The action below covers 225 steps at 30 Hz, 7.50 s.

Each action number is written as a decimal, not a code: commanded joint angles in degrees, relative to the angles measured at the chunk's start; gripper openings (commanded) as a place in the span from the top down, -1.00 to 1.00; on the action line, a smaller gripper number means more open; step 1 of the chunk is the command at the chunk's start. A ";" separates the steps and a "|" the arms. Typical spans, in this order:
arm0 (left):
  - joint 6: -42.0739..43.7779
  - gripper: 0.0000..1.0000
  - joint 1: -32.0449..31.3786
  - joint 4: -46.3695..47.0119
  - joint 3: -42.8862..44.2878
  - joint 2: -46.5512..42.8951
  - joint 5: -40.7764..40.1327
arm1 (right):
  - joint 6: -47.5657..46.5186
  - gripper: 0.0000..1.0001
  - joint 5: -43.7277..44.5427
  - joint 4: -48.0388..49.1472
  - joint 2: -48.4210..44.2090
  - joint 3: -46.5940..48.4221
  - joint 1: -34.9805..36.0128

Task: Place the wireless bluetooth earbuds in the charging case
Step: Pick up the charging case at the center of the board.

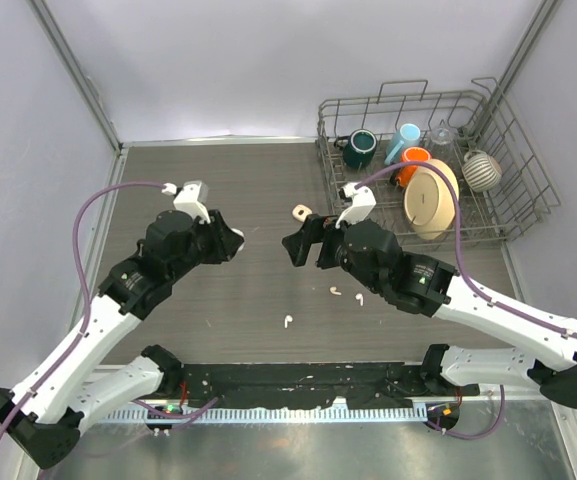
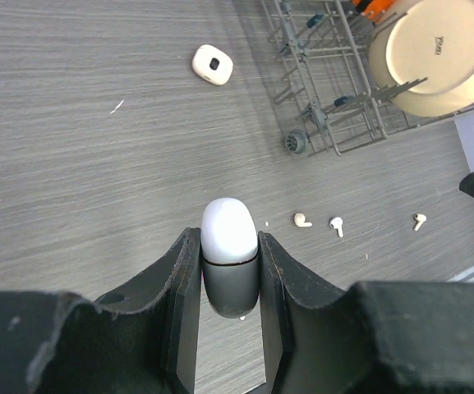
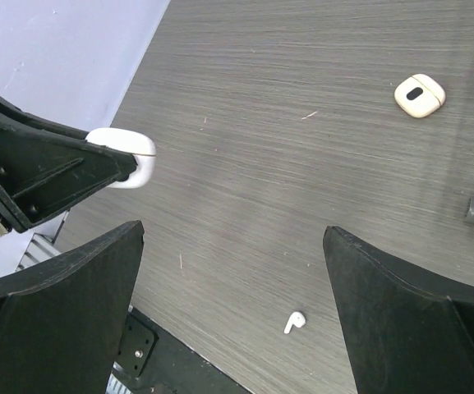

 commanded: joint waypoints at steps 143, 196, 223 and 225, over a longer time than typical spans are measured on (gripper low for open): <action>19.92 0.80 -0.24 63.16 -38.04 -19.52 20.53 | 68.60 0.00 -27.67 62.60 13.87 -23.02 -3.53; 20.36 0.38 -0.24 64.91 -40.41 -19.70 20.62 | 68.69 0.98 -27.32 65.59 14.75 -24.60 -3.62; 24.04 1.00 -0.24 94.89 -57.02 -21.72 23.34 | 21.28 -0.51 -25.65 29.79 0.87 -13.98 -4.94; 25.02 1.00 -0.24 93.84 -57.38 -23.91 24.04 | 16.77 -0.52 -25.74 23.87 0.95 -10.46 -4.85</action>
